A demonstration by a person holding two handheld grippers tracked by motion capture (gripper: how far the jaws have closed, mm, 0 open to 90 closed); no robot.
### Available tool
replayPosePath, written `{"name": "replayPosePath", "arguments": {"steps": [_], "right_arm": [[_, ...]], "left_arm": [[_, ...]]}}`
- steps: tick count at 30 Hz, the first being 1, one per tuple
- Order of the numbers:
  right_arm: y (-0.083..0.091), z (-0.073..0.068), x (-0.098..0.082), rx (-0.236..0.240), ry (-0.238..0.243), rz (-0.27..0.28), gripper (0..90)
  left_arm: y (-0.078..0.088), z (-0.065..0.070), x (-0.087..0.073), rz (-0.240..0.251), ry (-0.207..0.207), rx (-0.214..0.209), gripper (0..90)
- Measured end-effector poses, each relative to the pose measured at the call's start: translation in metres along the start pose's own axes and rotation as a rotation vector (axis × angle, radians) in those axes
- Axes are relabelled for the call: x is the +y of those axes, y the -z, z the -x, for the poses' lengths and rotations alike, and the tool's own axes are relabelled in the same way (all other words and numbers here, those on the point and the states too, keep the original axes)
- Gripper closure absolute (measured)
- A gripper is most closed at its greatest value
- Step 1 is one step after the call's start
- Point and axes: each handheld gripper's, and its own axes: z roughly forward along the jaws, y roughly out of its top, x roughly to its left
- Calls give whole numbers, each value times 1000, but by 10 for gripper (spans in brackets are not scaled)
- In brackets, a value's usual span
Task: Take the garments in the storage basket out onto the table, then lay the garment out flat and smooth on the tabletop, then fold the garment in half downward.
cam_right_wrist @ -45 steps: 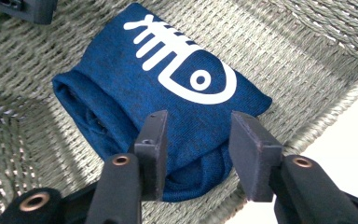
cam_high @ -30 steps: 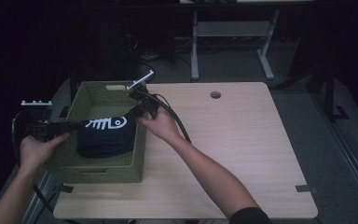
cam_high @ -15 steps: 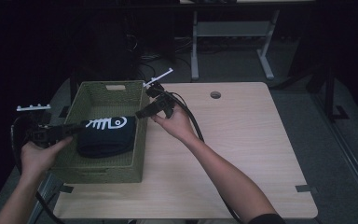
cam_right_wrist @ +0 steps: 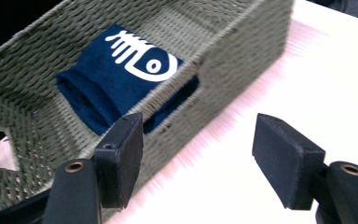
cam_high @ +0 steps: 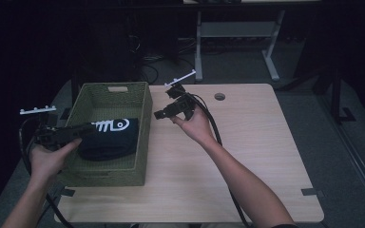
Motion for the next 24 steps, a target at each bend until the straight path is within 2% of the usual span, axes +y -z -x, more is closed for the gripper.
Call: {"name": "replayPosePath", "arguments": {"steps": [7,15,19,24], "right_arm": [[13,16,-13,-30,-28,2,313],[29,41,-39,-60,-82,8,305],[36,50,-50,-73,-104,3,299],[43,60,-63,-95,-124,-5,294]], "left_arm": [[-8,11,2,1,-9,-42,380],[-17,27,0,-2,-32,-84,372],[-22,35,0,-15,-53,-101,371],[-26,43,-2,-13,-59,-122,368]]}}
